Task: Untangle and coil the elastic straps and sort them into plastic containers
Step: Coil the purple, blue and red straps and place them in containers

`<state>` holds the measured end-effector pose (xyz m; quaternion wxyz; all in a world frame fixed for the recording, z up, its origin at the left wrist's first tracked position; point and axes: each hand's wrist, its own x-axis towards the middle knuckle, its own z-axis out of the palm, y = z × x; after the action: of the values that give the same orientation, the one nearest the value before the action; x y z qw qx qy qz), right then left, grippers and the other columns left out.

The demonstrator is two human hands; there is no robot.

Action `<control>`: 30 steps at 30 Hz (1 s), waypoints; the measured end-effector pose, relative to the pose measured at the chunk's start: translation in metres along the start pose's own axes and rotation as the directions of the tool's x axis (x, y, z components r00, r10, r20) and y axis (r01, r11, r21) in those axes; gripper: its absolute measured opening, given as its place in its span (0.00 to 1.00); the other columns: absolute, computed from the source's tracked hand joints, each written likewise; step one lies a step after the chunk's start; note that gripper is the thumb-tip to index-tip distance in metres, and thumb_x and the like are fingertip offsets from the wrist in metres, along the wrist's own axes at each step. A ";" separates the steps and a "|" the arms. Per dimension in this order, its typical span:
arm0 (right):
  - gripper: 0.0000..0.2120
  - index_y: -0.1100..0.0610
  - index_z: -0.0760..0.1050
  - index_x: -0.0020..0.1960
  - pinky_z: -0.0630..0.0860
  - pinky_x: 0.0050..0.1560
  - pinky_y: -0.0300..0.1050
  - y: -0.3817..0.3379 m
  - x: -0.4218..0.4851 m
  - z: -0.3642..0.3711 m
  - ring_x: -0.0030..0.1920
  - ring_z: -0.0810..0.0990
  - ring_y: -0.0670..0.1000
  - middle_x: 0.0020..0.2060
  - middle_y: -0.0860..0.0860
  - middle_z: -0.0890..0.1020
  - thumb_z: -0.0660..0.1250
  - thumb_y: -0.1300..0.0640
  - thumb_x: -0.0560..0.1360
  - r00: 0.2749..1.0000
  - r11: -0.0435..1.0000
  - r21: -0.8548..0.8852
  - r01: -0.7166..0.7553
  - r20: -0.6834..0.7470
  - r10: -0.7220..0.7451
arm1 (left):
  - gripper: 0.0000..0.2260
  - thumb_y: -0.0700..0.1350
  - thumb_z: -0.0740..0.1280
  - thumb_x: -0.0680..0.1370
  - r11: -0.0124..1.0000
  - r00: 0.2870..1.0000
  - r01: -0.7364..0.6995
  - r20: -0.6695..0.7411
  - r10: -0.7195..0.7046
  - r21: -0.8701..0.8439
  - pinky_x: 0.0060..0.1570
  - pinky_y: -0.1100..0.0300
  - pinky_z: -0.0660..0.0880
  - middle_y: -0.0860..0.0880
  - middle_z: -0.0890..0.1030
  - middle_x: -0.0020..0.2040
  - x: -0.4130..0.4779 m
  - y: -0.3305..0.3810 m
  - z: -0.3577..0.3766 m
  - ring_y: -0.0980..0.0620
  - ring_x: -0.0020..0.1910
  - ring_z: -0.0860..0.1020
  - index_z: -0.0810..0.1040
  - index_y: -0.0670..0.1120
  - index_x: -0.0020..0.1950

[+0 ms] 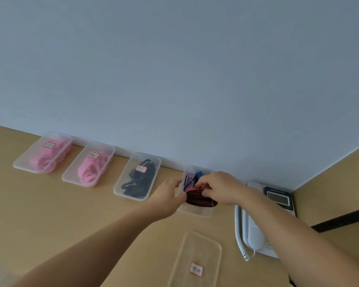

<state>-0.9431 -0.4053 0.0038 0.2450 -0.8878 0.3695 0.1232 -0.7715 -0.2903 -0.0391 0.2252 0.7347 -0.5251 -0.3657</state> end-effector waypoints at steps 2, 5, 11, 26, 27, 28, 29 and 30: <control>0.16 0.42 0.77 0.61 0.73 0.46 0.45 -0.002 0.012 0.003 0.47 0.76 0.47 0.51 0.45 0.81 0.65 0.54 0.75 0.999 0.996 -0.090 -0.001 0.048 0.006 | 0.25 0.52 0.63 0.79 0.989 0.996 -0.093 0.023 0.091 0.112 0.64 0.57 0.65 0.48 0.70 0.69 0.012 -0.009 0.002 0.48 0.69 0.68 0.65 0.48 0.75; 0.16 0.42 0.78 0.60 0.77 0.47 0.49 -0.007 0.028 0.006 0.50 0.79 0.52 0.51 0.47 0.82 0.64 0.55 0.75 0.995 0.984 -0.181 0.003 0.098 0.015 | 0.26 0.51 0.64 0.77 0.952 0.980 -0.188 0.105 0.167 0.241 0.66 0.57 0.64 0.51 0.66 0.72 0.027 -0.018 0.004 0.49 0.71 0.64 0.65 0.50 0.75; 0.16 0.45 0.78 0.59 0.72 0.41 0.45 -0.014 0.050 0.024 0.52 0.79 0.54 0.52 0.49 0.82 0.63 0.58 0.75 0.981 0.969 -0.244 0.031 0.192 0.017 | 0.23 0.48 0.65 0.75 0.889 0.934 -0.337 0.226 0.276 0.310 0.68 0.57 0.65 0.50 0.62 0.74 0.038 -0.032 0.010 0.49 0.72 0.62 0.70 0.48 0.70; 0.21 0.46 0.76 0.60 0.74 0.45 0.47 0.033 0.044 0.038 0.52 0.78 0.52 0.57 0.45 0.73 0.72 0.49 0.67 0.998 0.986 -0.153 0.062 0.002 -0.062 | 0.16 0.52 0.60 0.77 0.761 0.935 -0.348 0.144 0.324 0.547 0.61 0.55 0.68 0.52 0.74 0.62 0.046 -0.029 0.026 0.48 0.63 0.68 0.78 0.50 0.62; 0.21 0.46 0.76 0.60 0.73 0.45 0.46 0.037 0.042 0.039 0.51 0.78 0.52 0.56 0.46 0.73 0.71 0.49 0.68 0.998 0.986 -0.159 0.058 -0.003 -0.059 | 0.15 0.51 0.61 0.77 0.755 0.935 -0.344 0.134 0.328 0.557 0.60 0.55 0.69 0.52 0.74 0.61 0.047 -0.028 0.027 0.48 0.62 0.68 0.79 0.49 0.60; 0.21 0.47 0.76 0.61 0.72 0.44 0.46 0.040 0.041 0.039 0.51 0.78 0.52 0.56 0.47 0.74 0.71 0.48 0.69 0.999 0.984 -0.172 0.053 0.004 -0.053 | 0.15 0.51 0.62 0.77 0.754 0.936 -0.342 0.128 0.329 0.561 0.58 0.54 0.69 0.51 0.75 0.60 0.047 -0.027 0.028 0.48 0.62 0.69 0.80 0.49 0.59; 0.21 0.47 0.76 0.61 0.72 0.45 0.46 0.042 0.040 0.040 0.52 0.78 0.53 0.55 0.48 0.75 0.70 0.47 0.69 0.999 0.981 -0.186 0.050 0.023 -0.046 | 0.15 0.51 0.62 0.77 0.756 0.938 -0.336 0.125 0.324 0.562 0.57 0.54 0.70 0.51 0.76 0.60 0.047 -0.026 0.030 0.47 0.62 0.69 0.80 0.48 0.59; 0.20 0.47 0.77 0.61 0.73 0.45 0.46 0.043 0.040 0.039 0.53 0.78 0.53 0.55 0.48 0.76 0.70 0.47 0.70 0.998 0.979 -0.196 0.048 0.047 -0.040 | 0.14 0.50 0.62 0.77 0.756 0.941 -0.329 0.123 0.317 0.567 0.57 0.55 0.69 0.51 0.76 0.60 0.046 -0.025 0.031 0.48 0.62 0.69 0.80 0.48 0.59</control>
<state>-0.9472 -0.4347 -0.0599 0.1666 -0.9128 0.3304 0.1728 -0.7721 -0.3225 -0.0905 0.0454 0.6629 -0.7319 -0.1512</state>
